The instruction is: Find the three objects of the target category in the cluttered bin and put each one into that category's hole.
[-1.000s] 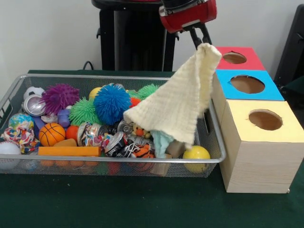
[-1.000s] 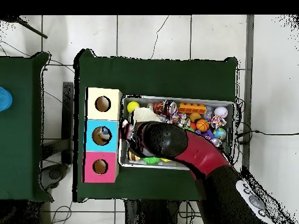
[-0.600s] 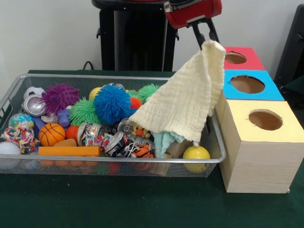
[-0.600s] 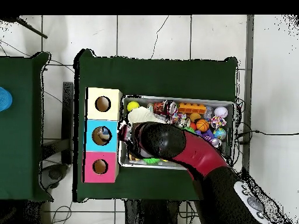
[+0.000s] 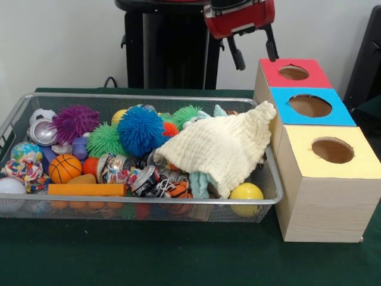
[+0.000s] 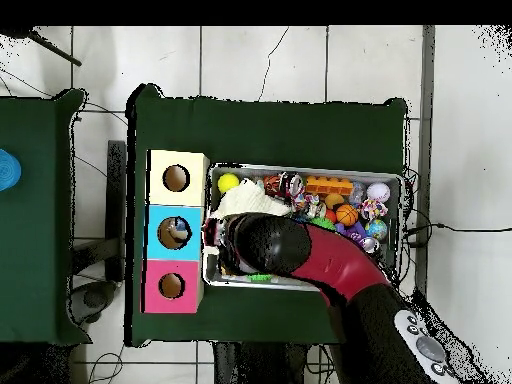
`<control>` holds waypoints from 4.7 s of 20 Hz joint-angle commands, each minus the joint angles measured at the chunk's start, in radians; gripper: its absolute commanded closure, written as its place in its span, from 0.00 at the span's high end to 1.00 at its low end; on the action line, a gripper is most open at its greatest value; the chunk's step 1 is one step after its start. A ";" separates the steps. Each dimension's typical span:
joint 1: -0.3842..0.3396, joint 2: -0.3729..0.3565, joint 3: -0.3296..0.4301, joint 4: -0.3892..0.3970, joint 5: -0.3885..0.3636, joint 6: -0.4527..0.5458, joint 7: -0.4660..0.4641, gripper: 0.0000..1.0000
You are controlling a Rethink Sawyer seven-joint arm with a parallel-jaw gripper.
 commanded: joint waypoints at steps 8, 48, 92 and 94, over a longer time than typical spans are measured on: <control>0.042 0.023 -0.099 -0.256 -0.484 0.162 -0.142 1.00; -0.142 -0.096 0.078 -0.223 -0.736 0.193 -0.339 1.00; -0.300 0.517 0.011 -0.576 -1.168 -0.130 -0.253 1.00; -0.340 0.578 0.049 -0.590 -1.114 -0.103 -0.254 1.00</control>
